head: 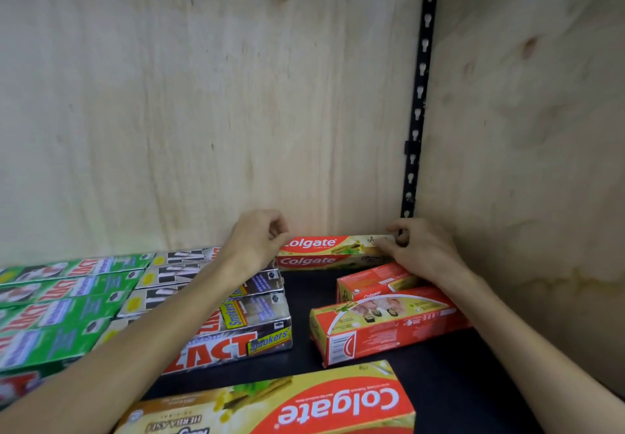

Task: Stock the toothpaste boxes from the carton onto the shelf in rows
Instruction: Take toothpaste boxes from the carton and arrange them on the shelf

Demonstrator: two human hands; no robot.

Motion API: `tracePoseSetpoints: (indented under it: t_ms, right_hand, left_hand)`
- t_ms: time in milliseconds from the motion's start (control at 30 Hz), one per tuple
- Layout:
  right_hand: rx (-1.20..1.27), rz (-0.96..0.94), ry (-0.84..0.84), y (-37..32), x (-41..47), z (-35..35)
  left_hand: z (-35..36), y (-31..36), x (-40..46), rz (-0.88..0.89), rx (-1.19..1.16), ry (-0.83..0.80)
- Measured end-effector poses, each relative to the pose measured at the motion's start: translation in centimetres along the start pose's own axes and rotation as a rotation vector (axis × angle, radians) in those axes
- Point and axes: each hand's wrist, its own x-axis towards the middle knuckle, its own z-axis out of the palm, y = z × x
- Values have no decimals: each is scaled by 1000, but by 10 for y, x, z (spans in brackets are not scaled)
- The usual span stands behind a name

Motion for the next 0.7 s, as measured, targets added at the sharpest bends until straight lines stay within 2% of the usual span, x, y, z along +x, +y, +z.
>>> tracePoseSetpoints:
  t_ms: [233,367,567,700]
  right_hand:
    - [63,-18,-79,-6,-4,-3]
    - [114,-17,-88,-5,-3,-5]
    - [136,-13,-92,-3,-3,-3]
    - [154,-6,-98,0,-1,-2]
  left_hand:
    - [-9,-2,-7,-60,-141,-165]
    - [-8,-2,-5,-44,-143,-142]
    - [-2,-6,-4,118,-6,-104]
    - [-2,-5,-3,137,15,-83]
